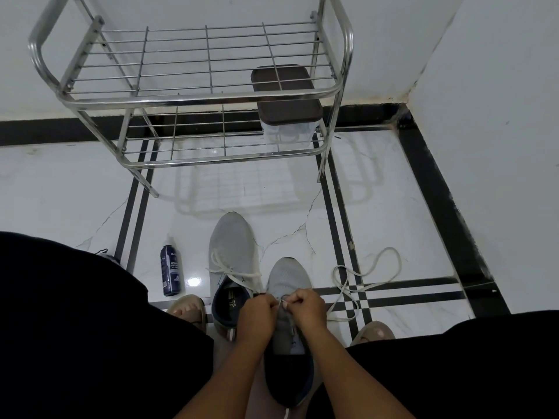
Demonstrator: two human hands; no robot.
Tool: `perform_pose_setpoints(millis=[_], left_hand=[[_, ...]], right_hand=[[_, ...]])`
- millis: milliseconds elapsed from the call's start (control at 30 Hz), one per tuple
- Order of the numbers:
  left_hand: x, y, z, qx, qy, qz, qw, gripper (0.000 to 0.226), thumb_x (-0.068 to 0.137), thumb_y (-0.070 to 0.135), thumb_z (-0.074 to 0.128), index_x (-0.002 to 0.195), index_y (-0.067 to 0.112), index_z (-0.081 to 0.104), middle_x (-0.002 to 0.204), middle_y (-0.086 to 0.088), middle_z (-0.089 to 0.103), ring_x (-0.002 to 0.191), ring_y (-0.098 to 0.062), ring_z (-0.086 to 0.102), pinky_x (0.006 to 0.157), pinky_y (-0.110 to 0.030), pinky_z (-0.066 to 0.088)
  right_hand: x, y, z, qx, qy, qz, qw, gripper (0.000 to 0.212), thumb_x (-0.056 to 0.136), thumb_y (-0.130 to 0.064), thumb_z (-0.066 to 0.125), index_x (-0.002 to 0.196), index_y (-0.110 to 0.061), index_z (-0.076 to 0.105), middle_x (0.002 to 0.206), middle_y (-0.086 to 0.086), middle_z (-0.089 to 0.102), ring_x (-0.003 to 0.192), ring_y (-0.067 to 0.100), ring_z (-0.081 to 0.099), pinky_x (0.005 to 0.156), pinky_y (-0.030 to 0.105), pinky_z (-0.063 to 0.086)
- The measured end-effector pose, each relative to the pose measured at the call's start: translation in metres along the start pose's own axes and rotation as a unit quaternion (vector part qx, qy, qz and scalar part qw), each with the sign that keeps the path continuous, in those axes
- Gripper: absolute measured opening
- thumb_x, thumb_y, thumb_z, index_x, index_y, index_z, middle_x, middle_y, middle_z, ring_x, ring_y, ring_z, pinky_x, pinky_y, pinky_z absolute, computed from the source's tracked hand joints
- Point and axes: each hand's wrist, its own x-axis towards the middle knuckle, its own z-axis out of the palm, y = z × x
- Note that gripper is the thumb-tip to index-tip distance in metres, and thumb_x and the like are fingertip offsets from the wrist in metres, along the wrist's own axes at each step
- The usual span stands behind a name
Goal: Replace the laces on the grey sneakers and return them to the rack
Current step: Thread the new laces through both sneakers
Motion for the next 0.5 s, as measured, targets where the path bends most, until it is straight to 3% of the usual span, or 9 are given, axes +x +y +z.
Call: perform_pose_setpoints(millis=[133, 267, 367, 500], left_hand=[[0.001, -0.004, 0.001, -0.024, 0.008, -0.008, 1.0, 0.015, 0.088, 0.022, 0.06, 0.091, 0.017, 0.074, 0.096, -0.004, 0.072, 0.09, -0.019, 0.065, 0.075, -0.028, 0.047], [0.001, -0.004, 0.002, -0.015, 0.0, -0.004, 1.0, 0.016, 0.088, 0.022, 0.059, 0.094, 0.019, 0.073, 0.097, -0.003, 0.071, 0.091, -0.018, 0.064, 0.076, -0.028, 0.047], [0.001, -0.002, 0.002, 0.042, -0.009, 0.033, 0.999, 0.019, 0.09, 0.023, 0.054, 0.096, 0.02, 0.072, 0.098, -0.003, 0.071, 0.093, -0.018, 0.063, 0.074, -0.028, 0.044], [0.005, 0.0, 0.003, 0.072, -0.014, 0.032, 0.997, 0.021, 0.092, 0.025, 0.05, 0.094, 0.016, 0.069, 0.099, -0.007, 0.07, 0.096, -0.022, 0.063, 0.077, -0.032, 0.045]], right_hand=[[0.001, 0.003, -0.008, 0.128, -0.084, 0.046, 0.987, 0.019, 0.074, 0.004, 0.075, 0.065, -0.01, 0.067, 0.072, 0.003, 0.069, 0.072, 0.013, 0.064, 0.066, 0.016, 0.052], [0.002, 0.004, -0.006, 0.033, -0.05, 0.008, 0.998, 0.027, 0.073, -0.007, 0.078, 0.058, -0.025, 0.064, 0.073, -0.007, 0.069, 0.079, 0.013, 0.066, 0.08, 0.027, 0.054], [-0.002, 0.001, 0.0, -0.029, 0.0, -0.024, 0.999, 0.034, 0.076, -0.012, 0.074, 0.053, -0.033, 0.059, 0.077, -0.011, 0.07, 0.083, 0.012, 0.066, 0.08, 0.03, 0.054], [-0.003, 0.001, 0.002, -0.05, -0.024, -0.032, 0.998, 0.022, 0.08, -0.016, 0.071, 0.067, -0.033, 0.071, 0.095, -0.008, 0.072, 0.093, 0.013, 0.066, 0.086, 0.03, 0.053]])
